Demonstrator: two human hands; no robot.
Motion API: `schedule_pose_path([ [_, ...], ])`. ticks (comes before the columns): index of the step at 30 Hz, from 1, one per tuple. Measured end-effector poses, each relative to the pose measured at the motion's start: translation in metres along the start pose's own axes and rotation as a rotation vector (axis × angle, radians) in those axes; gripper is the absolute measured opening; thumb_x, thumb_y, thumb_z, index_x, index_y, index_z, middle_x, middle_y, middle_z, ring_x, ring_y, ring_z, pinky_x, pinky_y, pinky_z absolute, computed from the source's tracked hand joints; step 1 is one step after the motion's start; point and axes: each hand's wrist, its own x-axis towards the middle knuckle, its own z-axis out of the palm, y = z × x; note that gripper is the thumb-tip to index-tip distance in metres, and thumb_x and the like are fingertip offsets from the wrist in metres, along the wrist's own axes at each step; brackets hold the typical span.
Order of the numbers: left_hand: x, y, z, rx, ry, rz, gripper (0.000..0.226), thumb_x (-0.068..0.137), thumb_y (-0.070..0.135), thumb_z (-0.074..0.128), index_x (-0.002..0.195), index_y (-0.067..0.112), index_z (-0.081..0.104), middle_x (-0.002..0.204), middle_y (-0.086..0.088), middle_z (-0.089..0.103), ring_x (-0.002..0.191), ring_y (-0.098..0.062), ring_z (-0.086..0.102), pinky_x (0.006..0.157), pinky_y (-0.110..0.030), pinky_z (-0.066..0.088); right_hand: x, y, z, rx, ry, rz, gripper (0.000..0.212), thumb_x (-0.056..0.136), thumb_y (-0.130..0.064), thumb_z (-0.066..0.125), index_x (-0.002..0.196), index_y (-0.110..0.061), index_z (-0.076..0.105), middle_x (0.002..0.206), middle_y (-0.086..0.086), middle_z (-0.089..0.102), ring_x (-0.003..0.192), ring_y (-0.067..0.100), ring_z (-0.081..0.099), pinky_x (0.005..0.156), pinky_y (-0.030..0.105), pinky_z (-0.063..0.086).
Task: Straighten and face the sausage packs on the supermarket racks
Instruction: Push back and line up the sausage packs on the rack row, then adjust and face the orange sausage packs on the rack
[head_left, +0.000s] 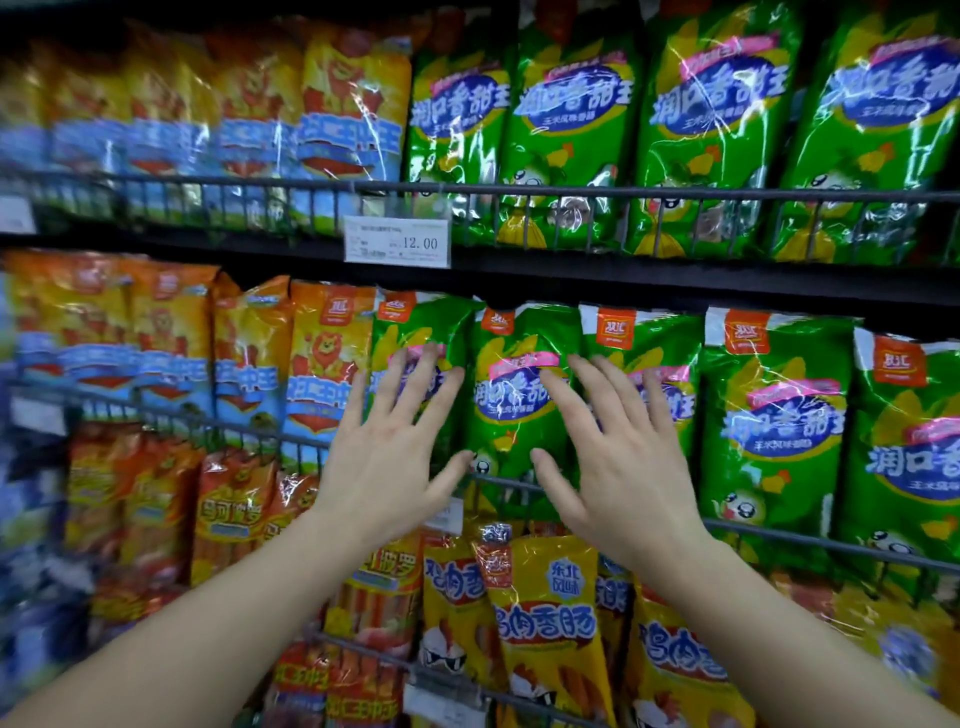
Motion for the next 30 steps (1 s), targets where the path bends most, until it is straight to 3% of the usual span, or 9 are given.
schedule_pose_path([
  [6,-0.023,-0.042,0.006,0.023,-0.044,-0.046,0.077,0.091,0.068,0.021,0.157,0.029,0.011,0.165,-0.003,0.004,0.151,-0.028,0.006,0.118,-0.058,0.018,0.006,-0.038,0.014,0.075,0.051,-0.023,0.059,0.092,-0.048,0.049,0.141,-0.016,0.049,0.143,0.01,0.051,0.137,0.029,0.042,0.116,0.057,0.026],
  [10,-0.03,-0.081,0.011,0.02,-0.053,-0.063,0.075,0.092,0.066,0.026,0.156,0.029,0.017,0.164,-0.004,0.011,0.15,-0.029,0.013,0.117,-0.057,0.02,0.014,-0.072,0.024,0.083,0.038,-0.012,0.058,0.091,-0.047,0.044,0.14,-0.016,0.049,0.139,0.009,0.053,0.134,0.03,0.045,0.115,0.056,0.029],
  [13,-0.035,-0.113,0.017,0.009,-0.049,-0.072,0.074,0.091,0.066,0.021,0.156,0.03,0.015,0.164,-0.003,0.009,0.151,-0.026,0.006,0.119,-0.055,0.018,0.025,-0.1,0.034,0.079,0.047,-0.008,0.057,0.09,-0.046,0.047,0.137,-0.014,0.051,0.134,0.009,0.055,0.13,0.031,0.047,0.113,0.055,0.031],
  [23,-0.045,-0.272,0.044,-0.014,0.015,-0.055,0.072,0.091,0.062,0.028,0.152,0.022,0.031,0.159,-0.01,0.028,0.147,-0.03,0.024,0.114,-0.056,0.028,0.091,-0.237,0.09,0.031,0.069,0.056,0.056,0.088,-0.044,0.05,0.134,-0.012,0.054,0.13,0.013,0.055,0.124,0.036,0.05,0.107,0.056,0.037],
  [26,-0.042,-0.305,0.051,-0.035,0.018,-0.032,0.073,0.091,0.061,0.028,0.152,0.02,0.031,0.159,-0.01,0.027,0.147,-0.031,0.024,0.114,-0.056,0.029,0.114,-0.273,0.101,0.017,0.056,0.061,0.057,0.089,-0.044,0.05,0.138,-0.015,0.052,0.141,0.014,0.05,0.131,0.036,0.045,0.111,0.056,0.033],
  [30,-0.033,-0.328,0.058,-0.078,0.059,0.016,0.075,0.09,0.059,0.038,0.154,0.021,0.028,0.162,-0.008,0.02,0.149,-0.03,0.016,0.115,-0.055,0.026,0.139,-0.306,0.114,-0.05,-0.019,0.03,0.064,0.09,-0.045,0.053,0.149,-0.026,0.04,0.16,0.008,0.028,0.149,0.032,0.021,0.118,0.058,0.019],
])
